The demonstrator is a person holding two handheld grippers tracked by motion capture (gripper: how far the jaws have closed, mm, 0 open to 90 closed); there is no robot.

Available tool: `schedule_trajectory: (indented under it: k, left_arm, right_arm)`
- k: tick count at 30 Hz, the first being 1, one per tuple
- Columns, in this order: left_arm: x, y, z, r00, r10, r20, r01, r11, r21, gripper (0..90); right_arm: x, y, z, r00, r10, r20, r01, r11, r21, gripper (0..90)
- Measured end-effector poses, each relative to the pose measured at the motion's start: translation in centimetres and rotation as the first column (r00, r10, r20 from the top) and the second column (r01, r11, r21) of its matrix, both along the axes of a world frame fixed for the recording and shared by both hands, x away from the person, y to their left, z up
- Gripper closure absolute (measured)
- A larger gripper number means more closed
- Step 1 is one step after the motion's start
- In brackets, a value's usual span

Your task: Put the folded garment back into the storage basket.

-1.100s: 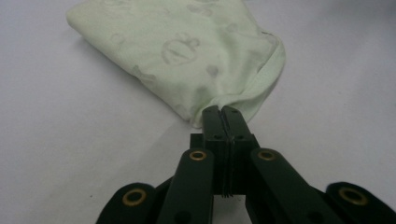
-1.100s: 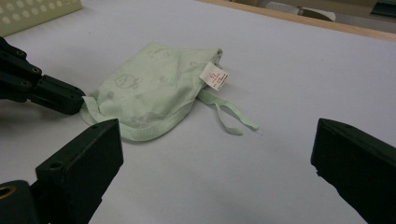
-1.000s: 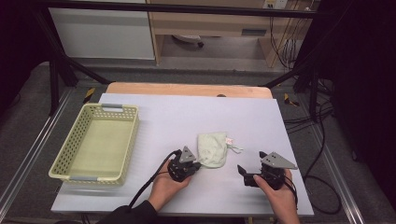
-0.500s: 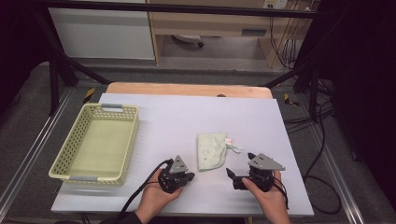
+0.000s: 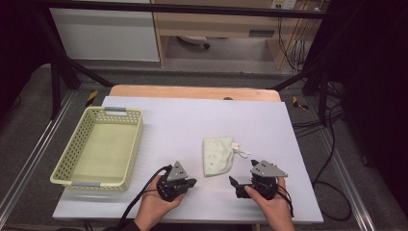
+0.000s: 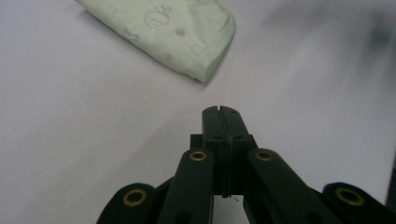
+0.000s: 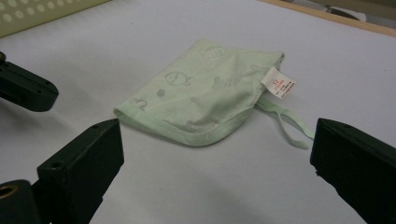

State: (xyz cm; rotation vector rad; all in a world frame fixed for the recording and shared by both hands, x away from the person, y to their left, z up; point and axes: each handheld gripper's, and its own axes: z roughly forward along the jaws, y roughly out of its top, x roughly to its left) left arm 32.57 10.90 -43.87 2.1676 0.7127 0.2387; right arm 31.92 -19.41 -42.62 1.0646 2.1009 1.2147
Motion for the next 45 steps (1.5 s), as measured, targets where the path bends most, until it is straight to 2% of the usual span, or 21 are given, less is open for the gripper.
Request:
schedule_trajectory:
  k: [3,9,12,15,19,28,30,33,36,38,40,42,45]
  left_arm:
    - [-0.6,0.9,0.2,1.0000,0.006,-0.002,-0.006,1.0000,0.002,90.0]
    - [-2.2,1.5,0.0,0.9999,0.001,-0.011,-0.001,0.9999,0.012,90.0]
    - [-3.3,2.1,0.3,1.0000,0.006,-0.001,-0.006,0.9999,0.009,90.0]
    - [-4.1,2.7,0.2,1.0000,0.001,-0.007,0.000,0.9999,0.015,90.0]
    - [-4.2,2.8,0.1,0.9998,-0.012,-0.015,0.012,0.9997,0.021,90.0]
    - [-4.8,2.7,-0.2,0.9992,-0.028,-0.030,0.029,0.9992,0.028,90.0]
    - [-5.0,2.7,-0.4,0.9995,-0.025,-0.018,0.026,0.9989,0.039,90.0]
    - [-5.0,2.7,-0.6,0.9996,-0.025,-0.013,0.025,0.9988,0.042,89.3]
    - [-4.8,2.8,-0.2,0.9998,0.005,0.020,-0.006,0.9994,0.035,75.7]
    - [-4.6,2.9,0.0,0.9993,0.021,0.032,-0.022,0.9996,0.015,68.8]
    - [-4.3,2.8,0.1,0.9978,0.046,0.048,-0.046,0.9989,-0.001,62.6]
    - [-4.0,2.7,0.2,0.9973,0.058,0.045,-0.058,0.9982,-0.019,58.9]
    - [-3.8,2.5,0.3,0.9967,0.063,0.051,-0.062,0.9978,-0.024,56.0]
  right_arm:
    - [0.0,0.1,-0.1,0.9997,0.007,-0.022,-0.007,0.9997,0.025,3.7]
    - [-0.8,1.3,0.3,0.9994,0.025,-0.026,-0.023,0.9978,0.062,4.3]
    - [-1.5,2.3,0.4,0.9988,0.045,-0.018,-0.044,0.9978,0.050,4.3]
    - [-1.9,3.0,0.3,0.9977,0.065,-0.018,-0.064,0.9971,0.040,4.4]
    - [-1.9,3.5,0.0,0.9950,0.094,-0.034,-0.094,0.9954,0.019,4.7]
    - [-2.0,3.7,-0.4,0.9918,0.115,-0.057,-0.115,0.9934,0.001,6.8]
    - [-2.1,3.8,-0.5,0.9905,0.124,-0.059,-0.124,0.9922,0.002,9.6]
    - [-2.2,3.9,-0.4,0.9875,0.149,-0.052,-0.149,0.9888,0.008,19.6]
    - [-2.2,4.0,-0.6,0.9856,0.160,-0.055,-0.161,0.9867,-0.020,23.8]
    - [-2.0,3.8,-0.8,0.9878,0.142,-0.063,-0.145,0.9886,-0.040,25.7]
    - [-1.7,3.5,-1.0,0.9879,0.130,-0.085,-0.134,0.9902,-0.041,26.5]
    - [-1.7,3.3,-1.0,0.9887,0.123,-0.086,-0.126,0.9913,-0.038,26.6]
    - [-1.7,3.4,-0.9,0.9889,0.123,-0.084,-0.126,0.9912,-0.041,25.8]
